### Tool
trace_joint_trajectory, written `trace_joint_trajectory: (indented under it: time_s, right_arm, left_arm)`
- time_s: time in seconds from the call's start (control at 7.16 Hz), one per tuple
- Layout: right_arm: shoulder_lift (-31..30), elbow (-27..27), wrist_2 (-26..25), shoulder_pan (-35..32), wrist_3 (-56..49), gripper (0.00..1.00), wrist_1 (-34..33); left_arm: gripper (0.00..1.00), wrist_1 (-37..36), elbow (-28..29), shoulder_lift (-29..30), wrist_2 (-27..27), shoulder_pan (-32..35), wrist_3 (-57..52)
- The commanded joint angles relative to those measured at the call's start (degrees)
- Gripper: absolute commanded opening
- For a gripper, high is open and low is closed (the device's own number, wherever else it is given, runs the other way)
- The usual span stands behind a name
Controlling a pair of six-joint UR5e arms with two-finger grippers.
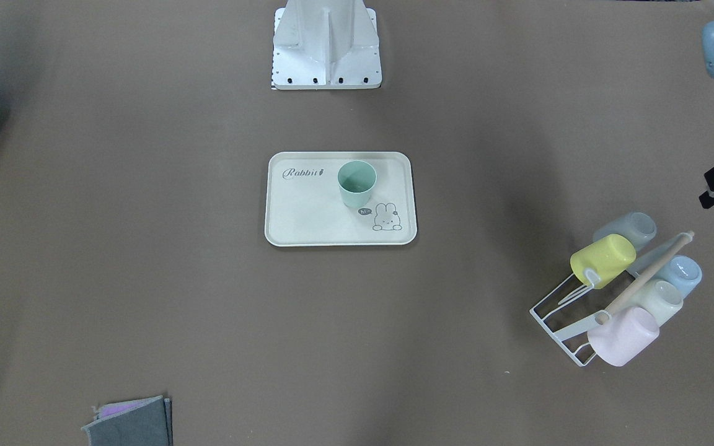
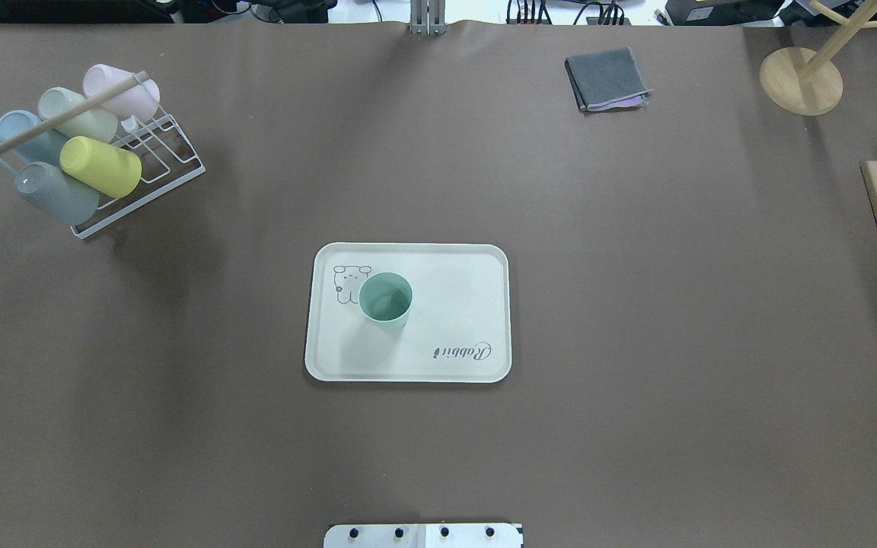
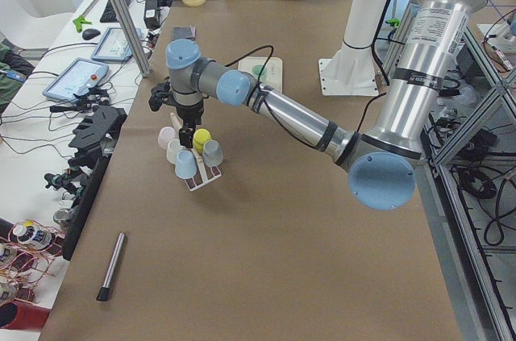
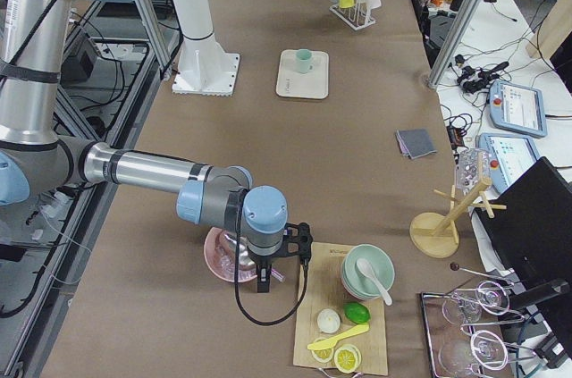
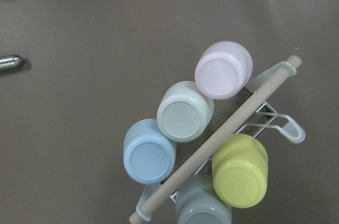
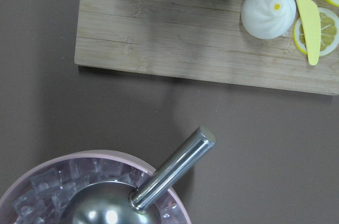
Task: Pick up and place green cup on tray
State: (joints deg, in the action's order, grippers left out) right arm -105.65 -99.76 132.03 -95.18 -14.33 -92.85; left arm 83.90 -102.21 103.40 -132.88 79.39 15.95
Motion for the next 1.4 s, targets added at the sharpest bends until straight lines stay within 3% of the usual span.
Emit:
trace_joint_trajectory:
  time_s: [0.0, 0.42, 0.7, 0.84, 1.26]
  right_arm:
    - [-0.09, 0.0, 0.16, 0.0, 0.0, 1.0, -0.05]
    - [-1.05, -0.17, 0.42, 0.0, 0.0, 1.0, -0.14]
    - [-1.14, -0.35, 0.51, 0.0, 0.0, 1.0, -0.05]
    - [-1.14, -0.35, 0.59, 0.0, 0.0, 1.0, -0.05]
    - [-1.05, -0.62, 0.59, 0.0, 0.0, 1.0, -0.05]
  left_arm:
    - [0.99, 1.44, 0.08, -8.62, -4.81, 4.44, -4.24]
    - [0.99, 0.56, -1.15, -19.86, -4.85, 6.84, -10.57]
    - [0.99, 0.65, 0.79, -20.35, -2.92, 6.49, -10.59]
    - [0.99, 0.82, 0.44, -20.26, 3.96, 6.4, -10.07]
    - [0.99, 1.09, 1.41, -20.43, 5.26, 6.48, -15.81]
